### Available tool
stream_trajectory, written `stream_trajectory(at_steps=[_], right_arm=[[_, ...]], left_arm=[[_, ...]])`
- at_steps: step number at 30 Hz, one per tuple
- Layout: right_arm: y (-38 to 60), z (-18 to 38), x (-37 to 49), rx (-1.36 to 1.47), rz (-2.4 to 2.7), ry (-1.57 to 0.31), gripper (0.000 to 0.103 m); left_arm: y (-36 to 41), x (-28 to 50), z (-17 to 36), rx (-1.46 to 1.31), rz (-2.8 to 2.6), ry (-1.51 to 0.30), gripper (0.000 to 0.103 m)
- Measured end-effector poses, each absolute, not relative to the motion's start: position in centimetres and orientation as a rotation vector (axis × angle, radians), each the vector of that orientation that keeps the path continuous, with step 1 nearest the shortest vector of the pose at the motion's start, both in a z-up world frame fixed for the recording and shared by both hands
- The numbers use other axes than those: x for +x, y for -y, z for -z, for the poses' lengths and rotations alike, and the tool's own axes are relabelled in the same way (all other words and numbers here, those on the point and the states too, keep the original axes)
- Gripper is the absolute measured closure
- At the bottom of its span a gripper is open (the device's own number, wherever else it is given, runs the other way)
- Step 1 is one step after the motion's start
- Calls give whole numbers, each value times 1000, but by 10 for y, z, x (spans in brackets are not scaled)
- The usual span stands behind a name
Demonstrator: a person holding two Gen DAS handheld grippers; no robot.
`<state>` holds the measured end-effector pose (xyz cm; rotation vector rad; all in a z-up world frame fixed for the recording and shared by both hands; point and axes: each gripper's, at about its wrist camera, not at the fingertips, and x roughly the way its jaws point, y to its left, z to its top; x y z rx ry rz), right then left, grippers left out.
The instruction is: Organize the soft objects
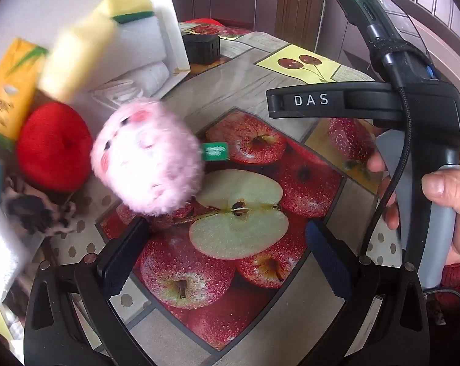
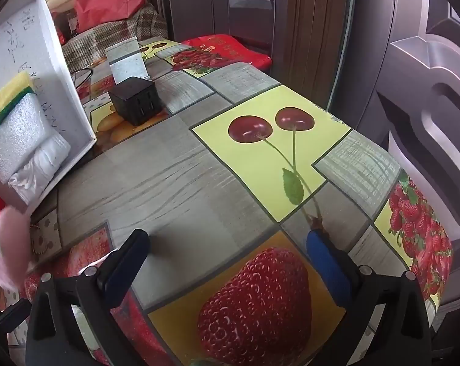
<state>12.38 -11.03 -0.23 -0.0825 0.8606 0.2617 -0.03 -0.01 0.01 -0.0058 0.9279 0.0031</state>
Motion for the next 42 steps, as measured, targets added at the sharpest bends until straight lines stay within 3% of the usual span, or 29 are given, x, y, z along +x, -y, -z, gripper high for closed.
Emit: stream_trajectory(at_steps=[42], right_arm=[[111,2,128,-85,-266,-857,0]], left_arm=[[2,-4,-1,-5,-4,-928,1]])
